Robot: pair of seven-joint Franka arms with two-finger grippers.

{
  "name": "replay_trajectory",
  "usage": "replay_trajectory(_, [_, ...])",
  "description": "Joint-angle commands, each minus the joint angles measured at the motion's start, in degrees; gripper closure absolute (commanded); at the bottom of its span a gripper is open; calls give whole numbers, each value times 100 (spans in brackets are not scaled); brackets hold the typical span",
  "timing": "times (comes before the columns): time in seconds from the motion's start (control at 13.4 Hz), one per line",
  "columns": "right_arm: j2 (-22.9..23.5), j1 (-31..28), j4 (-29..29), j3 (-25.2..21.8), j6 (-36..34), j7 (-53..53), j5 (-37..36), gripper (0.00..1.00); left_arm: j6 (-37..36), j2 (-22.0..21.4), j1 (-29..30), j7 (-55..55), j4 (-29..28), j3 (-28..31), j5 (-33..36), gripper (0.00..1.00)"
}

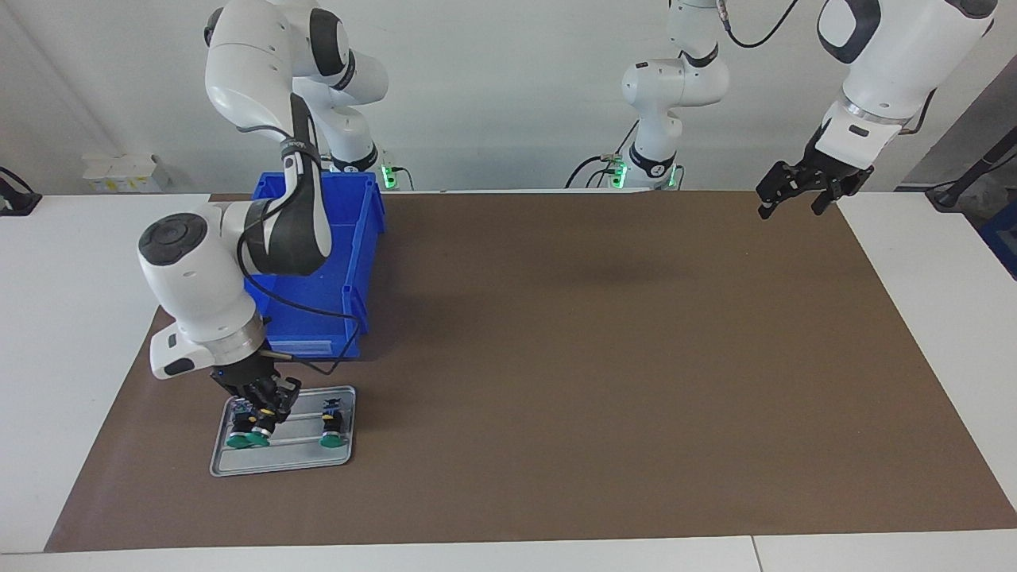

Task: Place and press button with both arms
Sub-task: 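Carry the component with the right gripper and set it on the table center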

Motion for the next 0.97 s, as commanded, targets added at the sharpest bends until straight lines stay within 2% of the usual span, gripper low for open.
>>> replay_trajectory(0.0, [-349, 178, 19, 55, -431, 1915, 39, 100, 26, -174, 29, 41, -182, -2, -55, 0])
replay_trajectory(0.3, [-490, 1204, -42, 29, -758, 5623, -135, 100, 26, -174, 29, 41, -182, -2, -55, 0])
replay_trajectory(0.45, [-587, 1776, -209, 55, -898, 6988, -241, 100, 26, -174, 29, 33, -182, 6, -55, 0])
replay_trajectory(0.74, [-359, 2884, -342, 64, -837, 9187, -540, 100, 26, -174, 29, 33, -182, -2, -55, 0])
replay_trajectory(0.89, [95, 3516, -263, 64, -794, 10118, -706, 100, 26, -174, 29, 33, -182, 6, -55, 0])
